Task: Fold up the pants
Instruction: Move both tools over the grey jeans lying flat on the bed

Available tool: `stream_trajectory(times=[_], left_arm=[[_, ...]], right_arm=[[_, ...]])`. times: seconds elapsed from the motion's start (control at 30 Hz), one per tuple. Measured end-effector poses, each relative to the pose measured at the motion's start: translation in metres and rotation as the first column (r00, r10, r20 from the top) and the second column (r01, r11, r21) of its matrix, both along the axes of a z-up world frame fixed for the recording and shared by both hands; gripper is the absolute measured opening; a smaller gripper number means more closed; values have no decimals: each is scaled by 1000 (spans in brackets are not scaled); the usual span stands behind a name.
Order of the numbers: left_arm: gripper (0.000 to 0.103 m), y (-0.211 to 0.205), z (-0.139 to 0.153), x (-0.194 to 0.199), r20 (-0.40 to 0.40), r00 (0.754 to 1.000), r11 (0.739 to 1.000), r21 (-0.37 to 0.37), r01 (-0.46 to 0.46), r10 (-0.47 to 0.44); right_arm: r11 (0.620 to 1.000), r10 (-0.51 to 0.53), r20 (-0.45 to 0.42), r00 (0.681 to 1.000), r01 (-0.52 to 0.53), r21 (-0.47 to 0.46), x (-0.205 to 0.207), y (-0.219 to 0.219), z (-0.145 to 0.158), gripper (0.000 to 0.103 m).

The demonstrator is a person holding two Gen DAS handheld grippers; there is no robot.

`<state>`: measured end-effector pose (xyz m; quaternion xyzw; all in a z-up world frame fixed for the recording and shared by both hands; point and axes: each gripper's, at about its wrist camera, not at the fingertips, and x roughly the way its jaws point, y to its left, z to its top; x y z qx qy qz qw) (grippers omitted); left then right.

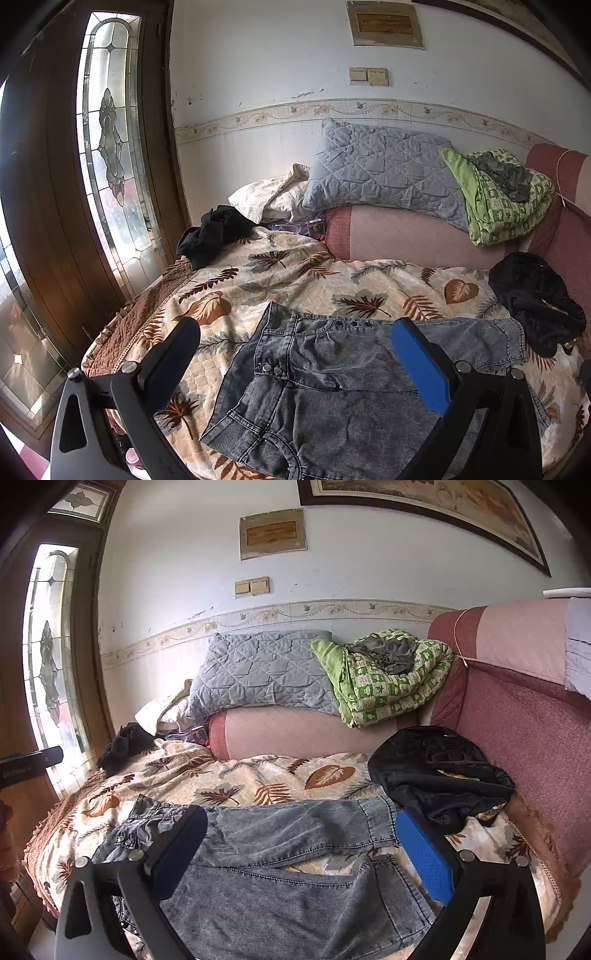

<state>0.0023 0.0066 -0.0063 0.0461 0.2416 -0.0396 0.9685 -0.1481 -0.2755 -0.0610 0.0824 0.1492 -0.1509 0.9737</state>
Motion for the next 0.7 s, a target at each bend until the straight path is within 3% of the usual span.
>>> stream_trajectory(times=[0.7], left_arm=[[103, 9, -24, 19, -47, 999, 1000, -4, -16, 16]], right_arm=[[1000, 14, -44, 999, -14, -7, 19, 7, -8, 103]])
